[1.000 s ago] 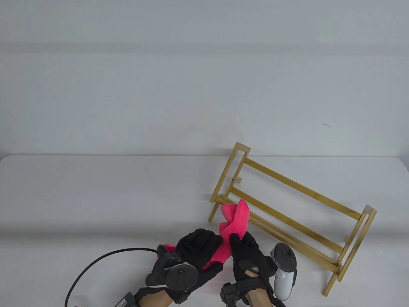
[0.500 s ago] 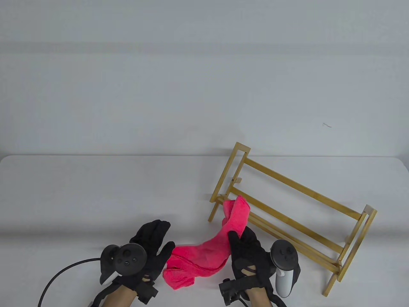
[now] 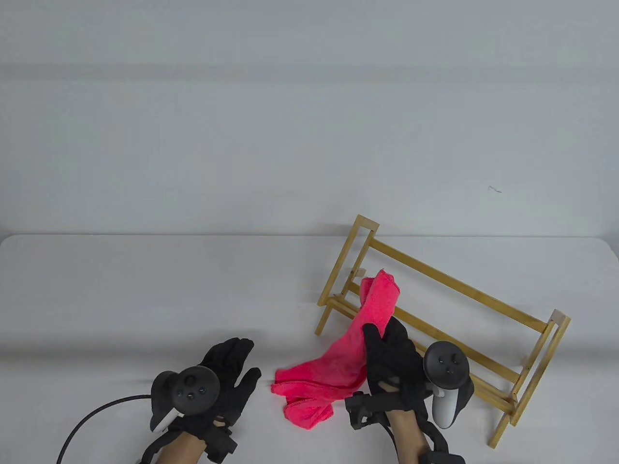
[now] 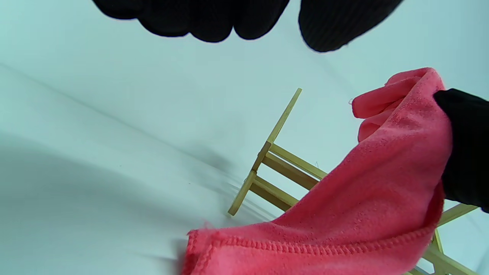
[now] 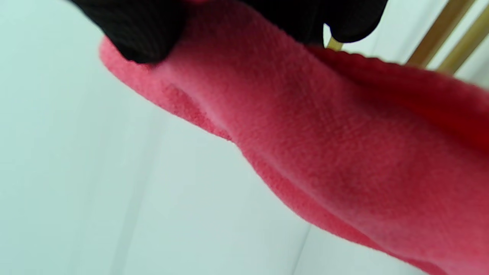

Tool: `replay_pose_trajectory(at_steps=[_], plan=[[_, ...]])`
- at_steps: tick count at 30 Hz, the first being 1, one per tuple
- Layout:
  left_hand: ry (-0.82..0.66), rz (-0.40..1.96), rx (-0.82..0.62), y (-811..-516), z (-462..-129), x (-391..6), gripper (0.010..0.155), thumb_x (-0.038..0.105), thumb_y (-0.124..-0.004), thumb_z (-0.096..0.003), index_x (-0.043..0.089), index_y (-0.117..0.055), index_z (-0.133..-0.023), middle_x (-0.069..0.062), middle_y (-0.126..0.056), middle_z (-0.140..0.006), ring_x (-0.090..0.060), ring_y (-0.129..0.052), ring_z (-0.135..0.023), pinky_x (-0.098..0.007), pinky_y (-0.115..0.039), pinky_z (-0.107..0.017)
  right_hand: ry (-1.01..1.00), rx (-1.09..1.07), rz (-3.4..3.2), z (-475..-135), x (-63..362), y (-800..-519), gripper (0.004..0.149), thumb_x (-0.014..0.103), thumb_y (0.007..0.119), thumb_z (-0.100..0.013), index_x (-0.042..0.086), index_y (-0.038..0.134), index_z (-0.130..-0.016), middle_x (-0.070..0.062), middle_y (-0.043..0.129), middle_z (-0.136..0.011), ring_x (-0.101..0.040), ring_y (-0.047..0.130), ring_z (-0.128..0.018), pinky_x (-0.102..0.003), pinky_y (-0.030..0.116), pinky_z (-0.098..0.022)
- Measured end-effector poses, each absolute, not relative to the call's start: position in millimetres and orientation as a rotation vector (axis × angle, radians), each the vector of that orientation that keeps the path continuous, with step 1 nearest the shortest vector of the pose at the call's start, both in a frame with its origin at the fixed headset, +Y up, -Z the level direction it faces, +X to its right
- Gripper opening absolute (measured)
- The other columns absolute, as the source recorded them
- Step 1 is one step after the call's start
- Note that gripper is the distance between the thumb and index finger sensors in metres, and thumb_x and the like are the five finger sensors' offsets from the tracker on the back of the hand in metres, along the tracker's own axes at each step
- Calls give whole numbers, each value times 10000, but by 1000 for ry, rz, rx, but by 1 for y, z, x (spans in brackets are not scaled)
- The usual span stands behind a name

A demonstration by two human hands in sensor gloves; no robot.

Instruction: Hang square towel on book rack

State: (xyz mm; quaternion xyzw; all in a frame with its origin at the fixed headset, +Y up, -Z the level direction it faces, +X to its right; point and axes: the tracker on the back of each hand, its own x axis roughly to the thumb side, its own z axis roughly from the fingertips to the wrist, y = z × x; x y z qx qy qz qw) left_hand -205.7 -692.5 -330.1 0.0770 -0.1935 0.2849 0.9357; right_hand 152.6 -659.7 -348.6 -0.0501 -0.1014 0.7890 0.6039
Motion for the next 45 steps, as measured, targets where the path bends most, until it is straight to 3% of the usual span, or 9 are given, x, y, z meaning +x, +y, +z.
replay_pose_trajectory(at_steps=[24, 30, 45], plan=[[-386, 597, 113, -695, -333, -196, 621, 440, -709, -558, 108, -519, -1047, -201, -517, -1042, -464, -558, -947, -593, -551, -674, -543, -464, 2023, -414, 251, -590, 540, 456, 752, -471, 234, 598, -938, -8, 705, -919, -259, 793, -838, -507, 543, -706], [-380, 584, 101, -697, -334, -197, 618, 440, -708, -558, 109, -524, -1046, -202, -519, -1042, -465, -559, -947, -593, -551, -674, -556, -573, 2092, -429, 268, -592, 540, 455, 754, -468, 233, 601, -936, -13, 708, -917, -262, 795, -835, -509, 543, -705], [-344, 581, 110, -699, -339, -210, 606, 436, -707, -557, 105, -545, -1039, -203, -530, -1038, -466, -567, -943, -592, -557, -671, -454, -829, 2307, -471, 289, -630, 546, 453, 754, -462, 224, 607, -936, -21, 706, -921, -278, 781, -847, -520, 531, -706]])
